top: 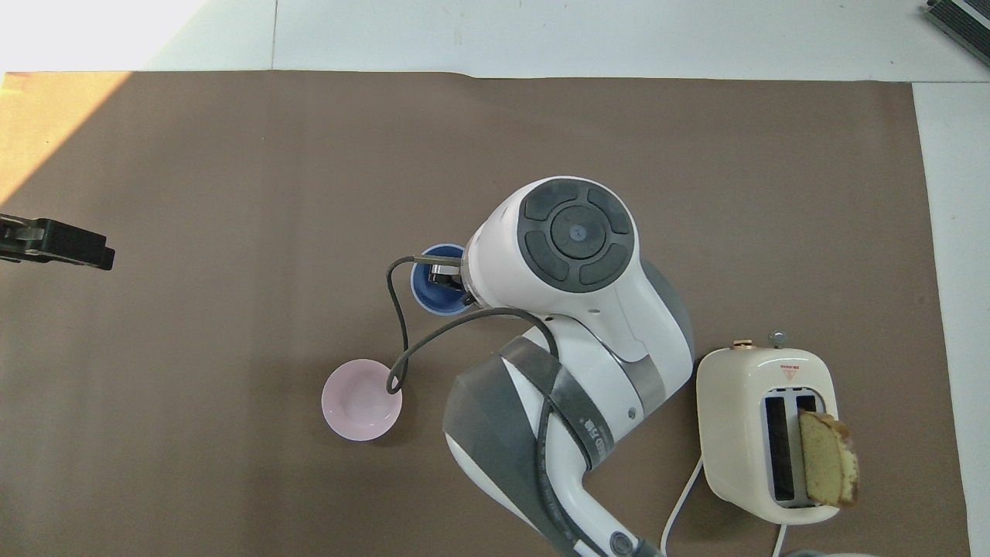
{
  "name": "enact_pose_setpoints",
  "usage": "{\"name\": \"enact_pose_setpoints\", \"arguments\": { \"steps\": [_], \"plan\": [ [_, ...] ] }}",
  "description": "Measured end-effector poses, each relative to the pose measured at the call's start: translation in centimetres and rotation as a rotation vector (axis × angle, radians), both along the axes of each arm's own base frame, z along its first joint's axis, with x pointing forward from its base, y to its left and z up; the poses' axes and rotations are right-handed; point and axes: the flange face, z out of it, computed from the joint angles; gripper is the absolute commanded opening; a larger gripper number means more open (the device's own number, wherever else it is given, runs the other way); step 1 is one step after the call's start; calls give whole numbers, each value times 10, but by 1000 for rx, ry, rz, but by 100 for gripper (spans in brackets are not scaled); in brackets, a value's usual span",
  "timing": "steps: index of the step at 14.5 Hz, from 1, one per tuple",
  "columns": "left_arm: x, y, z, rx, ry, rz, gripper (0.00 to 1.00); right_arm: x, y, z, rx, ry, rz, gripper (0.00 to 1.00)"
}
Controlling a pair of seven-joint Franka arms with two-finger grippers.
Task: Stack blue cups with both arms
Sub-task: 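Lift the blue cup and carry it over the center cup, then lower the held blue cup into the center blue cup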
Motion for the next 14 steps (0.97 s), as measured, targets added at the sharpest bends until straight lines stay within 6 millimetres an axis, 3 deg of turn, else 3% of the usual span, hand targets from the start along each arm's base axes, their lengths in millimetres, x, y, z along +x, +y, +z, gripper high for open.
{"name": "enact_pose_setpoints", "arguments": {
  "steps": [5,14],
  "plan": [
    [0,0,0,0,0,0,100,0,0,-28,-19,27,1,0],
    [0,0,0,0,0,0,100,0,1,-26,-44,-6,18,0]
  ]
}}
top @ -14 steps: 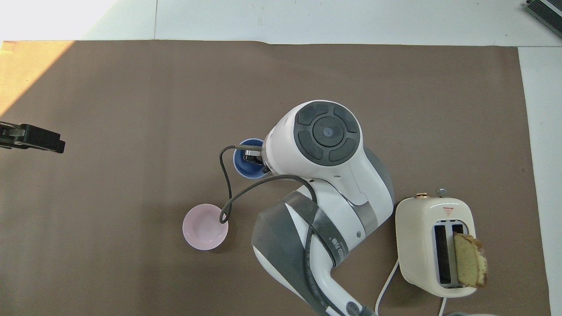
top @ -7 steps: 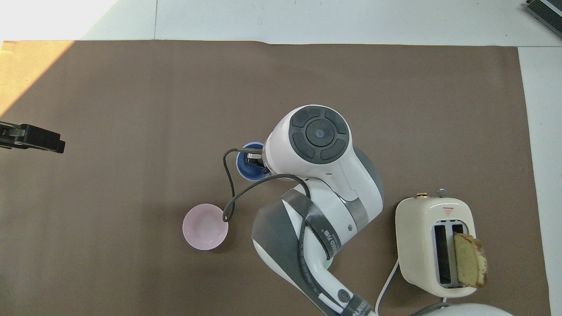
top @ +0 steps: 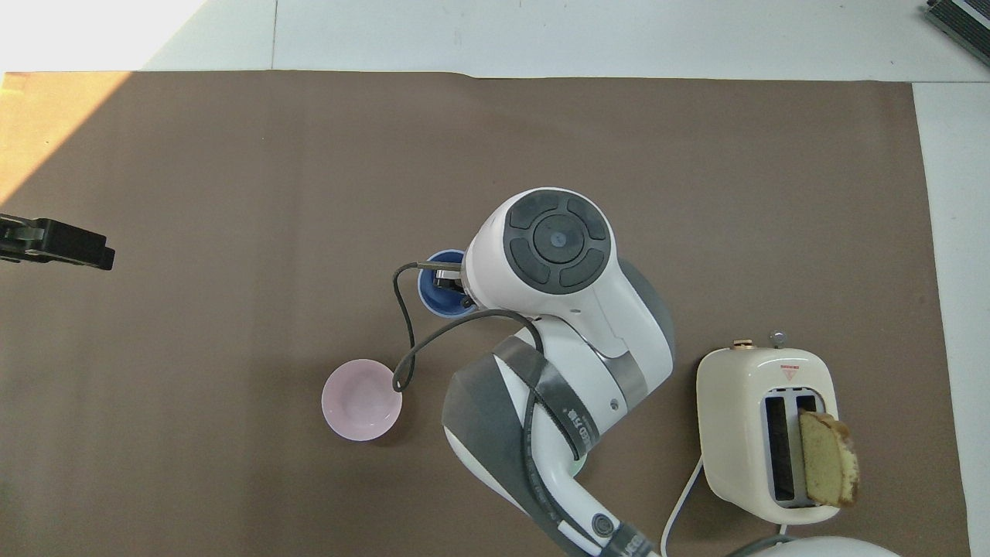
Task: Stack blue cups with both arms
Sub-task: 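Lower the held blue cup into the center blue cup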
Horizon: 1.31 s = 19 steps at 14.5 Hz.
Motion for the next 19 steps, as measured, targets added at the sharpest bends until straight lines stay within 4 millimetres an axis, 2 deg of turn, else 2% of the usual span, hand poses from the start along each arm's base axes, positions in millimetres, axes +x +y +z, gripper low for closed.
{"name": "enact_pose_setpoints", "arguments": {
  "steps": [7,14,19],
  "plan": [
    [0,0,0,0,0,0,100,-1,-1,0,-22,2,7,0],
    [0,0,0,0,0,0,100,3,-3,20,-21,-1,3,0],
    [0,0,0,0,0,0,100,17,-11,21,13,-47,-20,0]
  ]
}}
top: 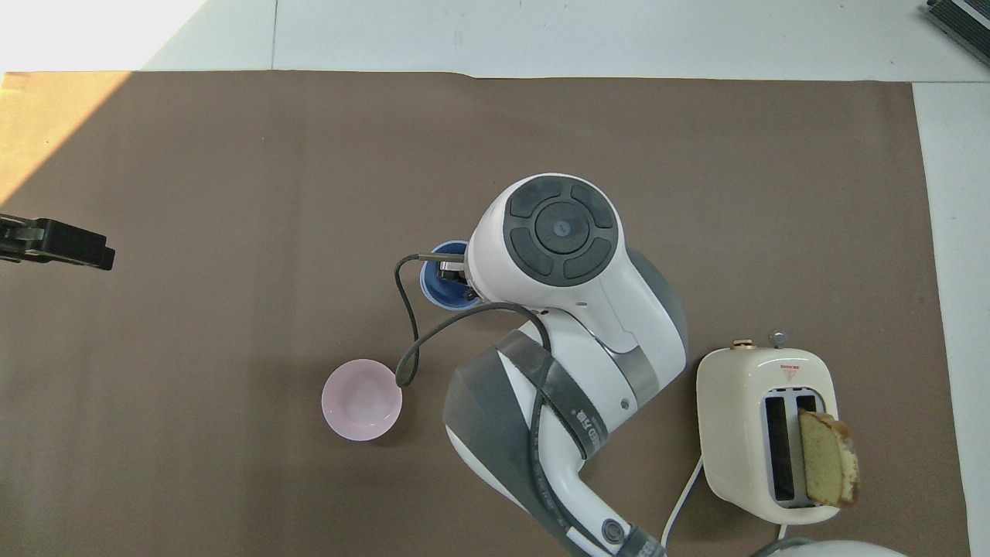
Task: Stack blue cups with both arms
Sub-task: 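Lower the held blue cup into the center blue cup, then open the right gripper to release the stacked cup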
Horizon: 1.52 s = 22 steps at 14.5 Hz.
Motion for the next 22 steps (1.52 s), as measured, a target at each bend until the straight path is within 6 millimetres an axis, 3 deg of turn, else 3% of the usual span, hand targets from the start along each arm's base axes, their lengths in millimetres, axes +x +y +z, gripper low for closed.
{"name": "enact_pose_setpoints", "arguments": {
  "steps": [10,11,12,19,22],
  "plan": [
    [0,0,0,0,0,-1,100,-2,14,-27,-8,28,23,0],
    [0,0,0,0,0,-1,100,-2,14,-29,-10,32,24,80],
    [0,0,0,0,0,-1,100,-3,13,-31,-13,35,23,100],
    [0,0,0,0,0,-1,100,-2,12,-31,-15,36,22,100],
    [0,0,0,0,0,-1,100,3,-10,-10,-41,44,42,100]
  ]
}}
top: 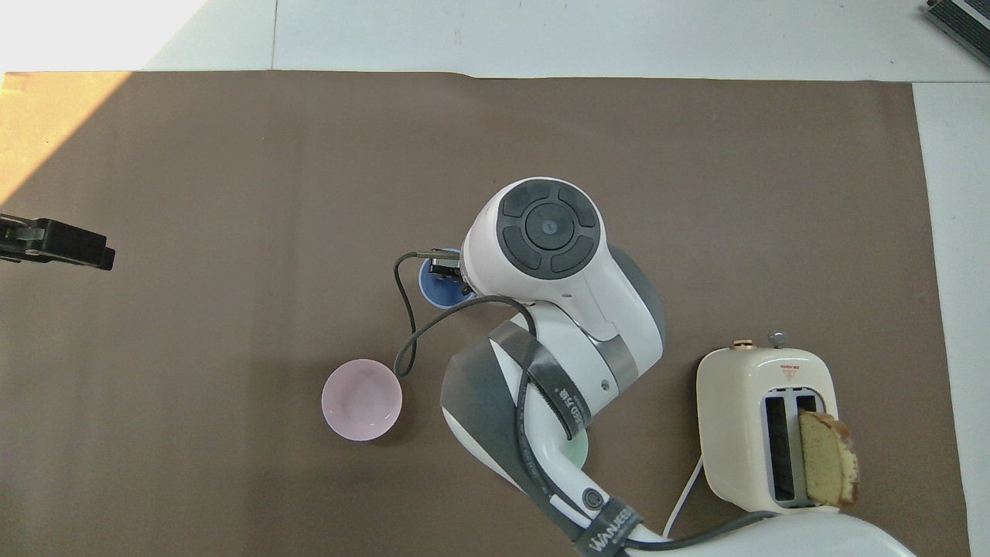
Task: Stack blue cups with both arms
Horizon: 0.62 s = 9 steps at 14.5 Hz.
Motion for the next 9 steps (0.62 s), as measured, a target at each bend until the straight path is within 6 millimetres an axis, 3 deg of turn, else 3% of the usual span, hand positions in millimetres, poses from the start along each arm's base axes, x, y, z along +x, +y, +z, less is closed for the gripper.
{"name": "enact_pose_setpoints", "arguments": {
  "steps": [3,6,9],
  "plan": [
    [0,0,0,0,1,0,100,6,-57,48,-40,-4,67,100],
    [0,-1,0,0,1,-1,100,12,-138,95,-75,-23,141,100],
    [0,-1,0,0,1,-2,100,0,-202,130,-115,8,210,100]
  ]
}}
